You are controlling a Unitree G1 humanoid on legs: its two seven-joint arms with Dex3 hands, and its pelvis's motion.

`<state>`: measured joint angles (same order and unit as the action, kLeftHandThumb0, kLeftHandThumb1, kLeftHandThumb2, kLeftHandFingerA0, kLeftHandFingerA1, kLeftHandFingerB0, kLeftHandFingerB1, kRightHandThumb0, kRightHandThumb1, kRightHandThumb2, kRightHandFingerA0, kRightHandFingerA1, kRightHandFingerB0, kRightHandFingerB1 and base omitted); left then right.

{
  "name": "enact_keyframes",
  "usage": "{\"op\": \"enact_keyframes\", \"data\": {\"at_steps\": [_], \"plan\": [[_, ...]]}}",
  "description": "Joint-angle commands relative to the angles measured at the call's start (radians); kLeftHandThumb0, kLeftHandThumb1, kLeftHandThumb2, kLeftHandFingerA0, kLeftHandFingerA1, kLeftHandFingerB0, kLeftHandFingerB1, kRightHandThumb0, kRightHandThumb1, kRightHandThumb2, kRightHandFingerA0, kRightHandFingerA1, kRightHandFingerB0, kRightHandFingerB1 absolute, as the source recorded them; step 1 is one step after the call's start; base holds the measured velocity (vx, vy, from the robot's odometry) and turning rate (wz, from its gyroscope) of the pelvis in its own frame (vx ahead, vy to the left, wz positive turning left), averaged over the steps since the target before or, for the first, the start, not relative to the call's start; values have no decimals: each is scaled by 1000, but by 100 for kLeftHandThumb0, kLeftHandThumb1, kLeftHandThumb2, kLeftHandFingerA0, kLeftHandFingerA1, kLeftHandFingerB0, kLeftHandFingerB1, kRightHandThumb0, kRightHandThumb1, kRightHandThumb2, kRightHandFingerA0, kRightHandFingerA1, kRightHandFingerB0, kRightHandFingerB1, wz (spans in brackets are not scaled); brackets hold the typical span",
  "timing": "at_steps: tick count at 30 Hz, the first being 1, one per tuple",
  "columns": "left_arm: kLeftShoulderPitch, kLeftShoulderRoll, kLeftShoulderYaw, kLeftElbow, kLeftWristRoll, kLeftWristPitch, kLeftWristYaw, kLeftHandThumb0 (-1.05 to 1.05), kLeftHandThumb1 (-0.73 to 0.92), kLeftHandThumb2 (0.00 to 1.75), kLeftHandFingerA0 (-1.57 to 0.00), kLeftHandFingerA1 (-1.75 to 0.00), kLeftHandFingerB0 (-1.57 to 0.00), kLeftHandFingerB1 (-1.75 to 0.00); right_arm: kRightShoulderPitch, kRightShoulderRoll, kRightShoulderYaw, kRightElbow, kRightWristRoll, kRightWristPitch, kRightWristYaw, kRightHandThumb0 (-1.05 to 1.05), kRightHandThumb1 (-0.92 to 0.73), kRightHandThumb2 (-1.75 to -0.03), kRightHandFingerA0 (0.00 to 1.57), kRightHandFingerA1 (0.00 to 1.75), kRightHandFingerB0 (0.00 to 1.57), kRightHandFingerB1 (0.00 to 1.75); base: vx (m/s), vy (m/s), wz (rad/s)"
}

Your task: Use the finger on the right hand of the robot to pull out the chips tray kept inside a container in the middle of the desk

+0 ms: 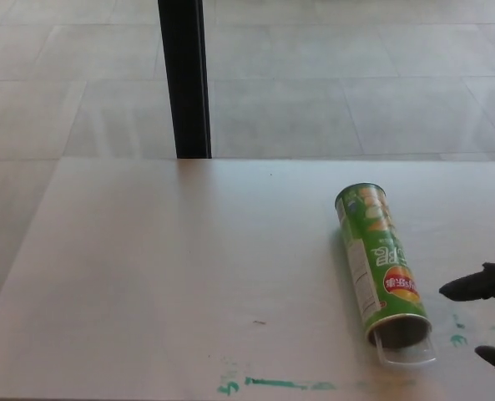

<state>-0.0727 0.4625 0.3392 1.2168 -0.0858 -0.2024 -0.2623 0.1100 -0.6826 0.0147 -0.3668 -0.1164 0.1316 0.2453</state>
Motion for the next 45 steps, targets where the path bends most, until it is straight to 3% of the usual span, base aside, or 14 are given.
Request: {"op": "enact_keyframes", "data": {"at_steps": [1,4,6,7,8,10,11,12,14,26,28,31,45], "plan": [[-1,23,-10,7,2,-25,-7,-47,70,61,-62,-64,-53,-45,-38,-55,81,30,-168,-28,41,-18,-59,-57,90,115,51,48,0,0,0],[0,23,-4,-1,-10,-16,-14,-46,71,61,-60,-65,-53,-46,-63,-64,126,61,-221,-73,25,-23,-51,-66,94,111,49,54,0,0,0],[-2,25,-10,2,-2,-17,-6,-45,71,61,-62,-65,-53,-46,-74,-57,147,70,-252,-88,5,-22,-51,-65,95,113,52,54,0,0,0],[-3,26,-15,-1,4,-21,-2,-45,71,61,-63,-66,-53,-46,-78,-59,157,71,-267,-87,4,-16,-56,-56,94,113,53,49,0,0,0],[-3,27,-19,0,7,-24,-2,-45,71,61,-63,-65,-53,-46,-81,-56,168,67,-296,-83,-8,-25,-48,-67,97,109,52,55,0,0,0],[-2,28,-22,1,7,-25,-1,-45,71,61,-62,-63,-52,-46,-82,-57,184,58,-326,-86,-11,-24,-47,-67,98,104,52,55,0,0,0],[-2,28,-22,-2,5,-23,-1,-45,71,61,-63,-63,-52,-46,-83,-55,191,57,-340,-81,-10,-24,-47,-67,99,103,53,54,0,0,0],[1,29,-19,-5,0,-16,-4,-45,70,61,-62,-62,-52,-45,-74,-55,208,47,-369,-73,-11,-17,-53,-55,100,95,57,48,0,0,0],[0,30,-21,-2,2,-16,-2,-44,71,61,-63,-63,-53,-46,-80,-63,223,45,-386,-66,11,-17,-54,-56,100,89,55,47,0,0,0],[16,30,-25,-18,-4,-10,-7,-44,69,60,-63,-66,-52,-47,-159,-54,295,90,-515,-44,22,-18,-53,-56,96,107,63,50,0,0,0],[21,34,-38,-15,12,-18,1,-44,70,61,-64,-65,-53,-47,-179,-44,307,99,-531,-14,43,-18,-53,-55,92,120,63,50,0,0,0],[17,35,-37,-10,7,-9,-2,-43,71,61,-62,-60,-51,-45,-206,-37,326,129,-563,6,58,-19,-55,-56,92,116,62,49,0,0,0],[10,28,-32,-5,-9,-18,-8,-44,69,60,-64,-65,-53,-47,-244,5,366,244,-641,33,80,-21,-55,-56,90,108,61,47,0,0,0]]}}
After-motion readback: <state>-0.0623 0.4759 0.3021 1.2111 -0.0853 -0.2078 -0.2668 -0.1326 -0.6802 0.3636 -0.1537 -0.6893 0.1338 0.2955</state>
